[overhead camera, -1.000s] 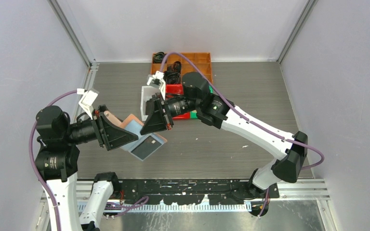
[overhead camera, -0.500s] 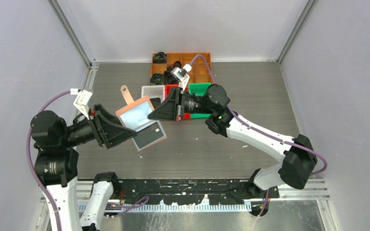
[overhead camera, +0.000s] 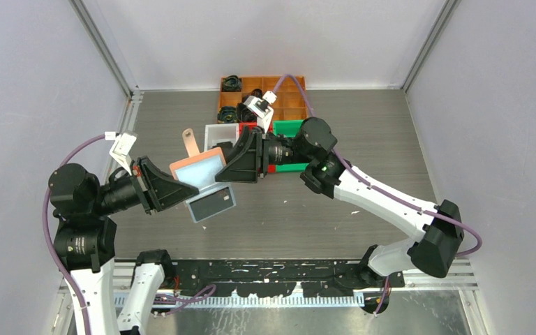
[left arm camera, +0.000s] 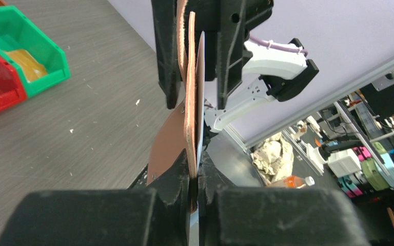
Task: Take the credit cards out of the card holder
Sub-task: Remove the credit card from the card holder.
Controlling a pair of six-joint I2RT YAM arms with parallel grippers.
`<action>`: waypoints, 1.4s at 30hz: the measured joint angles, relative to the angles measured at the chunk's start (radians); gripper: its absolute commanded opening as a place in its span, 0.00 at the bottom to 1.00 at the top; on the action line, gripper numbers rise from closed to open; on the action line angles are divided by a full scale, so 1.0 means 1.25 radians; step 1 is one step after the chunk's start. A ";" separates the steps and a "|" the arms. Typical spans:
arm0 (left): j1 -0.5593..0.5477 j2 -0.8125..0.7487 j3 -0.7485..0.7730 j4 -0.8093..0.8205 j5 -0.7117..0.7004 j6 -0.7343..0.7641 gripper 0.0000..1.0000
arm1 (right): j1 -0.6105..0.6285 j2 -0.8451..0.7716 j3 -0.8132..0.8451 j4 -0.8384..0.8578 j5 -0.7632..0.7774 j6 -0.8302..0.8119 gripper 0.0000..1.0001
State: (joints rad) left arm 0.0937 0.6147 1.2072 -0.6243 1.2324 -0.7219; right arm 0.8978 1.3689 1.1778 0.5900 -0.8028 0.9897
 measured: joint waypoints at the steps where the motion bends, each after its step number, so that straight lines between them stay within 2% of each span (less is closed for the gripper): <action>1: 0.000 0.000 -0.003 -0.008 0.009 0.006 0.00 | 0.000 0.000 0.023 -0.038 -0.013 -0.026 0.55; 10: 0.000 0.026 0.017 -0.154 0.078 0.146 0.00 | 0.003 0.054 0.324 -0.497 -0.122 -0.342 0.51; 16: 0.000 0.043 0.034 -0.242 0.091 0.228 0.00 | 0.009 0.091 0.382 -0.681 -0.148 -0.472 0.51; 19: 0.000 0.043 0.037 -0.263 0.091 0.248 0.00 | 0.022 0.119 0.415 -0.748 -0.144 -0.513 0.48; 21: 0.000 0.042 0.038 -0.273 0.091 0.260 0.00 | 0.035 0.145 0.452 -0.797 -0.136 -0.541 0.42; 25: 0.000 0.042 0.040 -0.302 0.090 0.291 0.00 | 0.066 0.185 0.511 -0.880 -0.125 -0.592 0.13; 26: 0.000 0.042 0.040 -0.309 0.090 0.296 0.02 | 0.071 0.189 0.518 -0.893 -0.123 -0.601 0.06; 27: 0.000 0.042 0.041 -0.316 0.089 0.303 0.09 | 0.075 0.191 0.522 -0.902 -0.122 -0.605 0.01; 28: 0.000 0.042 0.041 -0.325 0.087 0.310 0.25 | 0.078 0.191 0.526 -0.909 -0.122 -0.607 0.01; 30: 0.000 0.040 0.043 -0.325 0.083 0.313 0.50 | 0.080 0.191 0.527 -0.909 -0.118 -0.605 0.01; 32: 0.000 0.038 0.045 -0.320 0.080 0.313 0.65 | 0.080 0.187 0.511 -0.885 -0.100 -0.593 0.01; 33: 0.000 0.027 0.045 -0.303 0.076 0.289 0.71 | 0.078 0.163 0.450 -0.827 -0.068 -0.558 0.01; 34: 0.000 0.027 0.045 -0.303 0.076 0.289 0.71 | 0.077 0.162 0.448 -0.825 -0.067 -0.557 0.01; 39: 0.000 -0.008 -0.006 -0.179 0.075 0.182 0.71 | 0.058 0.061 0.222 -0.533 -0.010 -0.364 0.01; 42: 0.000 -0.027 -0.042 -0.103 0.075 0.100 0.71 | 0.055 0.020 0.146 -0.400 0.028 -0.278 0.01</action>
State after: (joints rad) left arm 0.0937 0.5812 1.1545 -0.7525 1.3262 -0.5964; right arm 0.9668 1.3945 1.3602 0.0895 -0.7677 0.6426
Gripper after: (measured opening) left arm 0.709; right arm 0.075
